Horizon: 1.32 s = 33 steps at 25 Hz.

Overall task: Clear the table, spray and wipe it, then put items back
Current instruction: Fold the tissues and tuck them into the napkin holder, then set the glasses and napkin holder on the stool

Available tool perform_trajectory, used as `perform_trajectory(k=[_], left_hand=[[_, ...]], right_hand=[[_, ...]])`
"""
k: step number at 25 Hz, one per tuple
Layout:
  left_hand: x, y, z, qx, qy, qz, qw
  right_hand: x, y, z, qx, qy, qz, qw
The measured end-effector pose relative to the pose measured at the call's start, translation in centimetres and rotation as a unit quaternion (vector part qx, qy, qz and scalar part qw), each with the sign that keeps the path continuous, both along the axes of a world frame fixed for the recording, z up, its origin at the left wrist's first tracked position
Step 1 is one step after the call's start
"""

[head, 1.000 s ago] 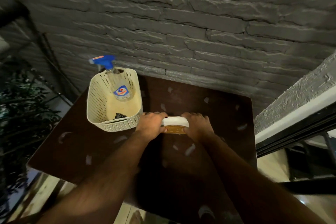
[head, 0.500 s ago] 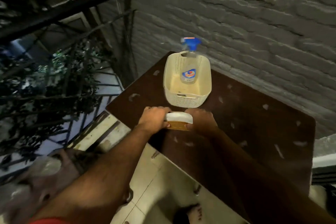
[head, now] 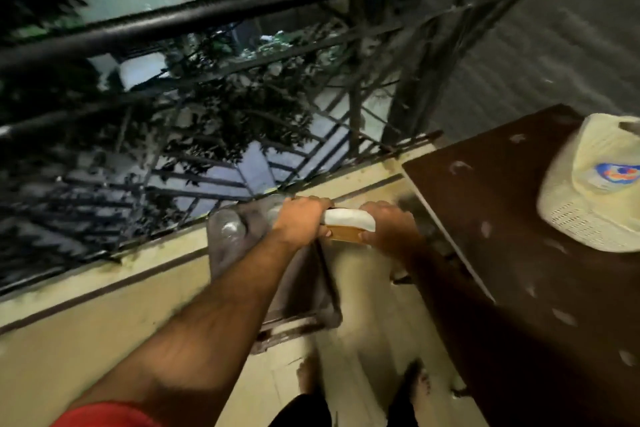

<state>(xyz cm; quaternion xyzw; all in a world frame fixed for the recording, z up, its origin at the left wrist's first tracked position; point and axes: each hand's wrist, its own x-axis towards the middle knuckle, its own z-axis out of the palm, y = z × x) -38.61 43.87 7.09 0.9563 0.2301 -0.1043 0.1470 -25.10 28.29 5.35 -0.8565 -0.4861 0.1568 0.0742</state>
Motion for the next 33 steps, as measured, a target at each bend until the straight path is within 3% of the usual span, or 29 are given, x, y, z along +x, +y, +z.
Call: perform_trajectory(k=[9,13,21,26,33], left_hand=[[-16.6,5.9,-11.7,-0.031,0.027,0.212,0.976],[-18.3,7.2,-17.0,-0.042,0.018,0.258,0.965],[-18.5,8.2,-22.9,-0.05,0.016,0.281,0.958],[-18.9,7.9,-22.5,-0.044,-0.006,0.267,0.963],[-15.3,5.3,-14.2,-0.021,-0.058,0.206,0.977]], right_hand=[[-12.6,12.3,-10.0,-0.067,0.004,0.159,0.985],[-14.5,15.2,-15.4,-0.055,0.06,0.126,0.989],[-15.2,16.4,-20.7,-0.039,0.032,0.161,0.986],[-15.1,15.7,-20.8,-0.051,0.052,0.151,0.986],[-11.2,12.6,-11.7,-0.051,0.025,0.099,0.993]])
